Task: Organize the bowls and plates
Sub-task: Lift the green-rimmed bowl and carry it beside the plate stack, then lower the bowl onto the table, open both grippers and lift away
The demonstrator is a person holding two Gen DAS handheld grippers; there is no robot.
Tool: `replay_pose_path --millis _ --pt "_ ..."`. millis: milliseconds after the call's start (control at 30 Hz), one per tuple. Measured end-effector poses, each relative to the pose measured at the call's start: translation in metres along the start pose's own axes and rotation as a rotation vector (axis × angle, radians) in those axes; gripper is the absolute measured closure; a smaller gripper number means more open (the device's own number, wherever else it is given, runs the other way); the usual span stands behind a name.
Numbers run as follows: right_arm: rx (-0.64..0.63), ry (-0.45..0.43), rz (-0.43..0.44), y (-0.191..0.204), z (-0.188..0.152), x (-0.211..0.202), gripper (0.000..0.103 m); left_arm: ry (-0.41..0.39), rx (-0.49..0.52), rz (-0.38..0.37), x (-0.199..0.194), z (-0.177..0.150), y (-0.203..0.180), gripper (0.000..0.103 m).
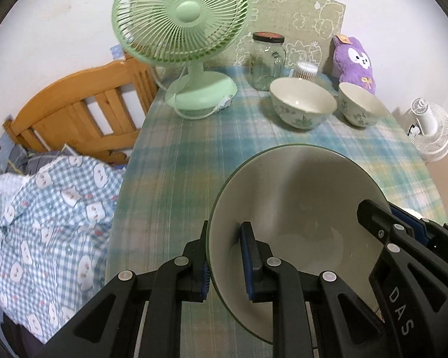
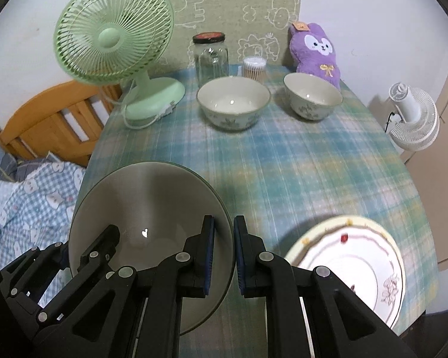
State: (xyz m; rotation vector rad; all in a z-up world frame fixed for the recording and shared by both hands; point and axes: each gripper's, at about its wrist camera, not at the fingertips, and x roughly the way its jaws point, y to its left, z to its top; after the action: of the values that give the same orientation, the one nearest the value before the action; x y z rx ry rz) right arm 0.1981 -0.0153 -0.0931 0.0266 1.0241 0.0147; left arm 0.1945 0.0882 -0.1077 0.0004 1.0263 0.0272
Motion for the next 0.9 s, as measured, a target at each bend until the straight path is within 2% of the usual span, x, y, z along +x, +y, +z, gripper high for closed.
replay_pose_path --millis 400,833,900 --pt "-0.031 0.031 0.027 -0.016 -0.056 -0.004 0.087 0.038 -0.046 0.01 -0.005 -0.057 -0.012 0.088" --pt "-0.036 0.04 0.017 -0.02 -0.075 0.009 0.087 0.031 -0.062 0.008 0.005 -0.076 -0.015 0.088" --pt "-0.041 0.026 0.008 -0.019 -0.075 0.01 0.087 0.007 -0.045 0.015 0.004 -0.076 -0.017 0.088"
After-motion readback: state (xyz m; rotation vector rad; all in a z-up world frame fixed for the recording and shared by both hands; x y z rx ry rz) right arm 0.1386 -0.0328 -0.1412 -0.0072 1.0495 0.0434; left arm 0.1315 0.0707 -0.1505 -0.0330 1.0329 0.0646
